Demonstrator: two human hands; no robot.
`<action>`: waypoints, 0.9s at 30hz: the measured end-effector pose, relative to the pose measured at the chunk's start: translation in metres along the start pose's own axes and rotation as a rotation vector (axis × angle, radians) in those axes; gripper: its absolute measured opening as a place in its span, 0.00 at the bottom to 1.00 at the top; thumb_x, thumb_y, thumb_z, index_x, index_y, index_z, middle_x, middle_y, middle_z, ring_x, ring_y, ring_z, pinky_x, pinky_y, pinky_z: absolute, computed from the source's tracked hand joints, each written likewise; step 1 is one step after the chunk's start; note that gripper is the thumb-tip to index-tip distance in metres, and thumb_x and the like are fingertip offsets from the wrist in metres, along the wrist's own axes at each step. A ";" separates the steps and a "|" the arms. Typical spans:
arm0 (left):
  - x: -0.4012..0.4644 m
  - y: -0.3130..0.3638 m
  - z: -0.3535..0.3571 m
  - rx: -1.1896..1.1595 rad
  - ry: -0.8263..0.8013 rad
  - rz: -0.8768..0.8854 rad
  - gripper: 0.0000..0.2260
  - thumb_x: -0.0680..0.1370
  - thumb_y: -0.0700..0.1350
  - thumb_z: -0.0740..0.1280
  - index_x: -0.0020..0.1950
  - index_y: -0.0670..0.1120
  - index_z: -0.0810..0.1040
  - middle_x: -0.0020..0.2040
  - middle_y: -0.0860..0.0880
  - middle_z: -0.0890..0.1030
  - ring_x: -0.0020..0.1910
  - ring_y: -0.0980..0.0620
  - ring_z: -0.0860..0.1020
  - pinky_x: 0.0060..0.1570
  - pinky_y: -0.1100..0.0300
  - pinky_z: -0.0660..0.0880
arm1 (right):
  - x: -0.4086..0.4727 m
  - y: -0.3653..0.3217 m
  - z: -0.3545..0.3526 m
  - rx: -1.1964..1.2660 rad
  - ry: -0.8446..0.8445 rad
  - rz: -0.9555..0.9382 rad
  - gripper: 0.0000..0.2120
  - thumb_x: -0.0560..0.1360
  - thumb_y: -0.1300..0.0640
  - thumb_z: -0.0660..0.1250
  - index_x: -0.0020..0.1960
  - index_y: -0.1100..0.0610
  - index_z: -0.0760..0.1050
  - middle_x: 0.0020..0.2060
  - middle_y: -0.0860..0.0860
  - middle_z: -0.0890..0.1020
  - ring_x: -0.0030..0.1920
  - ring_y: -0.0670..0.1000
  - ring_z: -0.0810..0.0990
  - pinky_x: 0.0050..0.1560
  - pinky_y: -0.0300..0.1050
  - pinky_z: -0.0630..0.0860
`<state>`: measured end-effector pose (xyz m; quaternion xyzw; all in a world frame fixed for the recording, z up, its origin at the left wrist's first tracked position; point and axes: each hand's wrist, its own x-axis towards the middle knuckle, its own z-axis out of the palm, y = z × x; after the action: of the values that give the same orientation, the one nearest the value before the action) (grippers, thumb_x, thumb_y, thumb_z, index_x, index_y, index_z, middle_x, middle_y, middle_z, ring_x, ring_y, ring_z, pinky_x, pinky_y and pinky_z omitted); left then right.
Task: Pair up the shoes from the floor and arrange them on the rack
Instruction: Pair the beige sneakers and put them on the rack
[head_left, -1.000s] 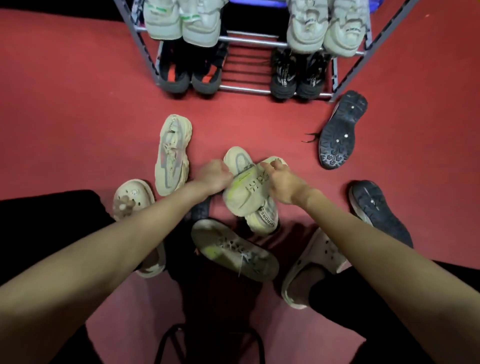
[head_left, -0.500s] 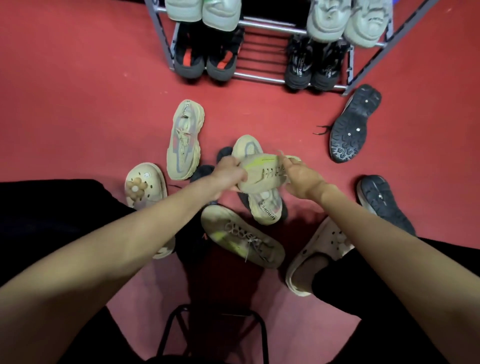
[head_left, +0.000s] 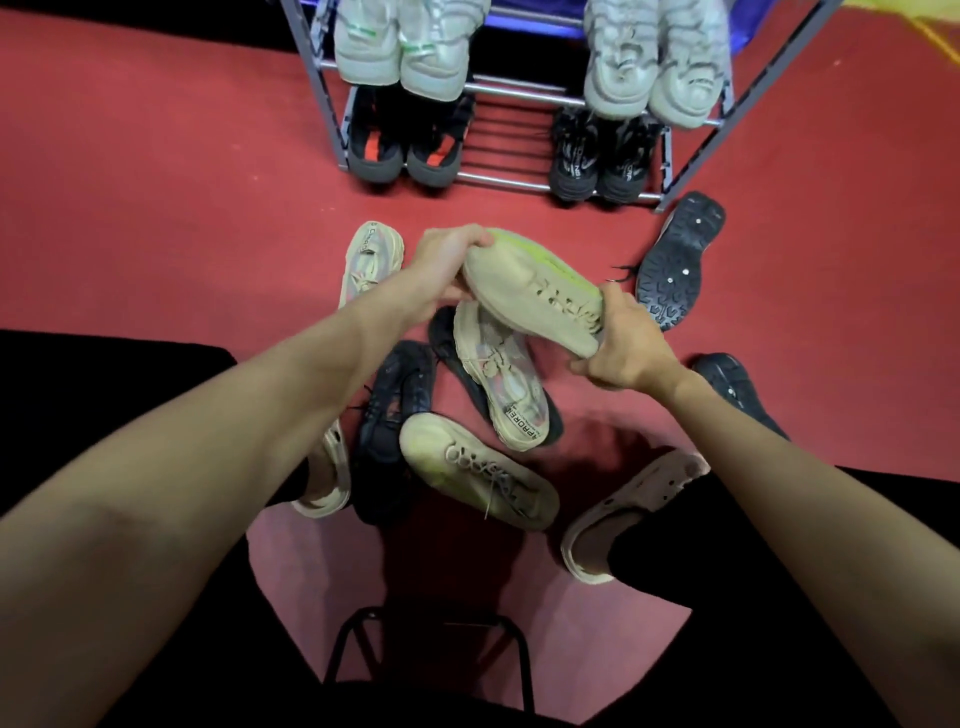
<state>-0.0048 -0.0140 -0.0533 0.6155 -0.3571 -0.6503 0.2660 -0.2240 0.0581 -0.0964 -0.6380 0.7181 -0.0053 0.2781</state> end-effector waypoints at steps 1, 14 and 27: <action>-0.002 -0.004 0.004 -0.058 -0.019 -0.035 0.07 0.75 0.49 0.65 0.45 0.46 0.76 0.42 0.47 0.79 0.41 0.48 0.79 0.41 0.57 0.80 | -0.003 0.001 -0.001 0.008 0.017 0.044 0.37 0.56 0.45 0.77 0.57 0.55 0.63 0.52 0.56 0.74 0.54 0.60 0.74 0.57 0.58 0.74; -0.053 -0.180 0.022 0.690 0.008 -0.486 0.16 0.76 0.49 0.64 0.59 0.42 0.79 0.58 0.43 0.81 0.58 0.44 0.80 0.55 0.56 0.75 | -0.006 0.027 0.038 0.136 -0.068 0.294 0.39 0.60 0.44 0.79 0.59 0.59 0.62 0.59 0.60 0.74 0.61 0.63 0.73 0.63 0.60 0.72; -0.035 -0.223 0.057 -0.133 0.409 -0.863 0.21 0.65 0.55 0.77 0.45 0.47 0.70 0.41 0.49 0.70 0.35 0.48 0.70 0.44 0.55 0.69 | 0.010 0.032 0.061 0.070 -0.184 0.209 0.39 0.60 0.44 0.78 0.59 0.58 0.61 0.58 0.59 0.73 0.60 0.62 0.73 0.61 0.60 0.73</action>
<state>-0.0368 0.1555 -0.2093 0.8045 0.0329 -0.5882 0.0755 -0.2289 0.0761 -0.1639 -0.5476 0.7513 0.0569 0.3639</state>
